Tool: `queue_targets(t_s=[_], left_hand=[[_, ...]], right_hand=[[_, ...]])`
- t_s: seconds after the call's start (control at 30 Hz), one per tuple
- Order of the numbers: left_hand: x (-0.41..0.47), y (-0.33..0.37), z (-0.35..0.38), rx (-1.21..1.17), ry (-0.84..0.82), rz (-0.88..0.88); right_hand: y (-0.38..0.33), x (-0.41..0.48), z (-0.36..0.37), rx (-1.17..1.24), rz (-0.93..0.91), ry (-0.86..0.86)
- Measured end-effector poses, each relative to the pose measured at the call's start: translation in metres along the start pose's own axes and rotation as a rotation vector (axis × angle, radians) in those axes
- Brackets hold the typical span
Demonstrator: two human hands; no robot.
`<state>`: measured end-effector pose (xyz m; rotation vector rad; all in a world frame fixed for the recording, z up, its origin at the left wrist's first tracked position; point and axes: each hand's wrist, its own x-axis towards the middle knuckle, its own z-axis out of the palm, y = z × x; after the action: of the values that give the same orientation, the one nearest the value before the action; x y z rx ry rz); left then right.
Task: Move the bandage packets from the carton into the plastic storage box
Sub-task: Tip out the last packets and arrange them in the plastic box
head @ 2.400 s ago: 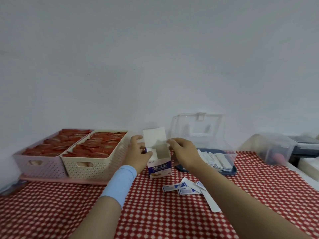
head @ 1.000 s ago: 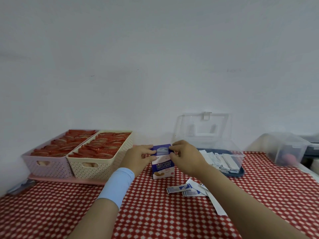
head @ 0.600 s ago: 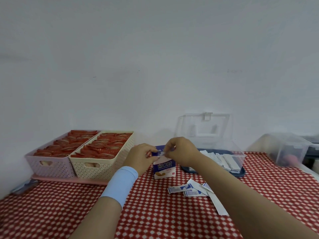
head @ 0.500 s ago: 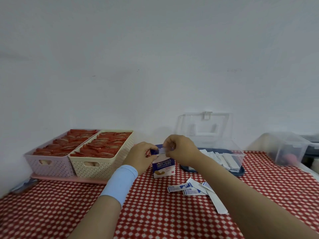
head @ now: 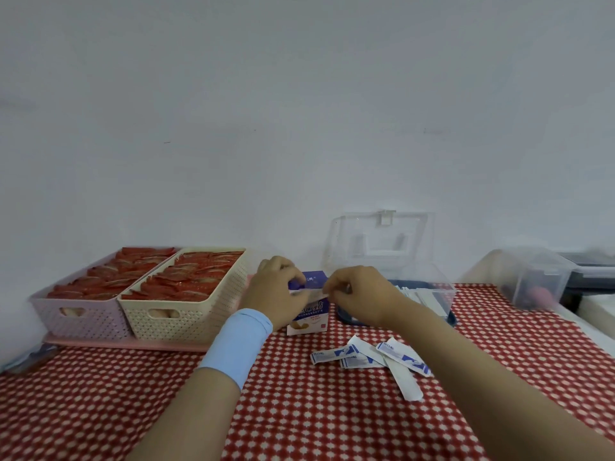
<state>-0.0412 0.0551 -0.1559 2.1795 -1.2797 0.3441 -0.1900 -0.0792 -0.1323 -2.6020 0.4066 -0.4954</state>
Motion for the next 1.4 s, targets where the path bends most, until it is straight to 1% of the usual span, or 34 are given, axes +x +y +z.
queue_targets(t_s=[0.1,0.13,0.17,0.2,0.27,0.37,0.43,0.53,0.63,0.77,0.83,0.87,0.97,1.03,1.1,1.2,1.3,1.4], left_hand=[[-0.007,0.022,-0.002,0.007,0.160,0.159],[-0.009,0.034,-0.001,-0.022,0.161,0.201],[-0.011,0.045,0.002,-0.061,0.121,0.220],[-0.011,0.057,0.006,-0.103,0.044,0.215],[-0.012,0.080,0.017,-0.167,-0.160,0.154],[-0.010,0.102,0.041,-0.163,-0.425,0.089],[-0.008,0.110,0.057,-0.120,-0.542,0.082],[-0.007,0.114,0.074,-0.099,-0.648,0.056],[-0.007,0.108,0.083,-0.112,-0.665,0.048],[-0.008,0.097,0.085,-0.266,-0.564,-0.028],[-0.007,0.092,0.080,-0.311,-0.574,-0.062],[-0.006,0.088,0.077,-0.283,-0.617,-0.063],[0.000,0.079,0.067,-0.082,-0.768,-0.036],[0.001,0.077,0.065,-0.015,-0.792,-0.021],[-0.001,0.077,0.065,-0.002,-0.771,-0.023],[-0.003,0.077,0.065,-0.027,-0.751,-0.069],[-0.007,0.078,0.062,-0.039,-0.769,-0.094],[-0.013,0.082,0.060,-0.022,-0.782,-0.078]], right_hand=[[0.012,-0.010,-0.018,-0.135,0.075,-0.181],[0.017,-0.014,-0.022,-0.205,0.108,-0.224],[0.023,-0.018,-0.025,-0.269,0.148,-0.246],[0.029,-0.021,-0.027,-0.324,0.188,-0.255],[0.044,-0.028,-0.028,-0.413,0.264,-0.300],[0.066,-0.039,-0.026,-0.469,0.351,-0.417],[0.075,-0.046,-0.027,-0.423,0.375,-0.471],[0.087,-0.050,-0.024,-0.323,0.397,-0.483],[0.096,-0.050,-0.020,-0.240,0.398,-0.463],[0.102,-0.050,-0.024,-0.128,0.428,-0.438],[0.104,-0.050,-0.031,-0.084,0.464,-0.407],[0.104,-0.052,-0.035,-0.061,0.481,-0.386],[0.103,-0.053,-0.040,0.041,0.520,-0.352],[0.098,-0.053,-0.039,0.116,0.543,-0.372],[0.092,-0.054,-0.036,0.166,0.559,-0.421],[0.084,-0.057,-0.025,0.084,0.558,-0.471],[0.081,-0.057,-0.012,-0.023,0.534,-0.405],[0.075,-0.058,-0.005,-0.045,0.544,-0.353]])
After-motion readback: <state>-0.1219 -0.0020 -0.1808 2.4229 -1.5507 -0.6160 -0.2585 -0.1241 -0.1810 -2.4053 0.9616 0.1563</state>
